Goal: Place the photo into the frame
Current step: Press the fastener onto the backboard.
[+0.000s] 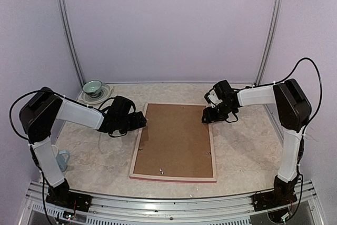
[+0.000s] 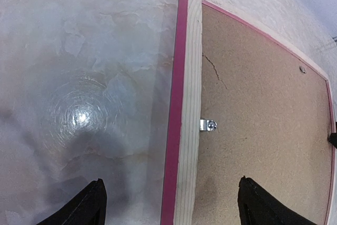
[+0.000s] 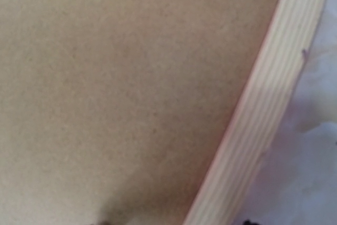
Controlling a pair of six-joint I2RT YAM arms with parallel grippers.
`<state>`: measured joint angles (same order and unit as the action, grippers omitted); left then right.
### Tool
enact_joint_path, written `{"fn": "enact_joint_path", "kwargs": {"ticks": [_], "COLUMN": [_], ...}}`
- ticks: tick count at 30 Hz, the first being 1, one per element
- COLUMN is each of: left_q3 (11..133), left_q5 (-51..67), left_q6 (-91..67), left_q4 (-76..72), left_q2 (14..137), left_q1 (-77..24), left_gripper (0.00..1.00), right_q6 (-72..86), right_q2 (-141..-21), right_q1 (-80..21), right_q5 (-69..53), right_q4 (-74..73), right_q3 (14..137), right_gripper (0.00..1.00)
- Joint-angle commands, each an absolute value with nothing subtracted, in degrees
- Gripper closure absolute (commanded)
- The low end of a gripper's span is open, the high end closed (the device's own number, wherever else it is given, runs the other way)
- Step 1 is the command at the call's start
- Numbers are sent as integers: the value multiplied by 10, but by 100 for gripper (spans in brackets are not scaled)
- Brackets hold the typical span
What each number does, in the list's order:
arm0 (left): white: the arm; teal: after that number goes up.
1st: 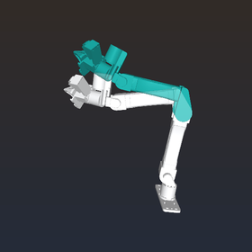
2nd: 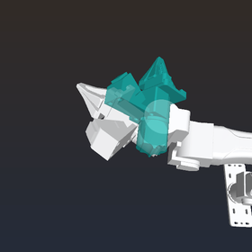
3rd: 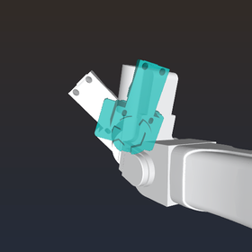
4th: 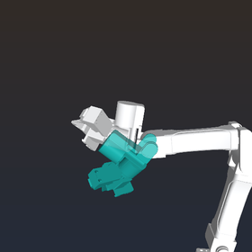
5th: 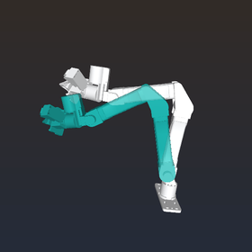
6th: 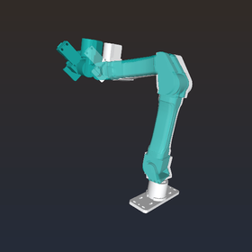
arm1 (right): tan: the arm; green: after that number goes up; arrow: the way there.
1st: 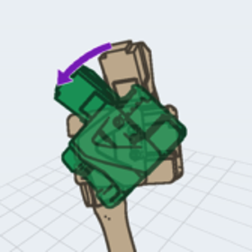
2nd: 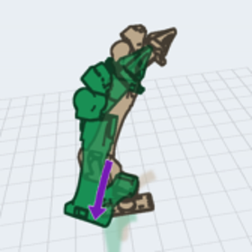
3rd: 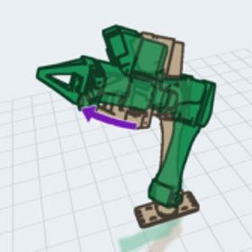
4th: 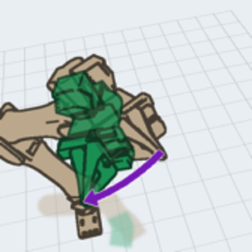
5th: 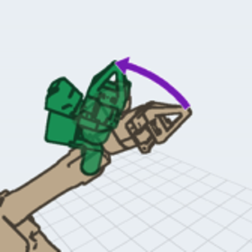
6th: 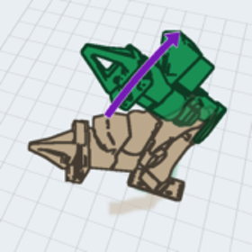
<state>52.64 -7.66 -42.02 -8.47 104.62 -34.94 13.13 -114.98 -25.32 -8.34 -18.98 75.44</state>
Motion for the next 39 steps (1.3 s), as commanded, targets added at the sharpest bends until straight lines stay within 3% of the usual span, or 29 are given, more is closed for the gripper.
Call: {"fn": "enact_joint_path", "kwargs": {"ticks": [1,25,39], "left_q3": [522,517,522], "left_q5": [-69,-69,-68], "left_q6": [-422,-426,-426], "left_q4": [-97,-101,-99], "left_q2": [1057,1070,1078], "left_q1": [-352,-352,-352], "left_gripper": [15,20,20], "right_q6": [127,126,90], "right_q2": [-1170,-1183,-1179], "right_q1": [-252,-252,-260], "right_q5": [-81,-7,-51], "right_q4": [-194,-228,-258], "right_q3": [758,779,785], "right_gripper": [40,40,40]}}
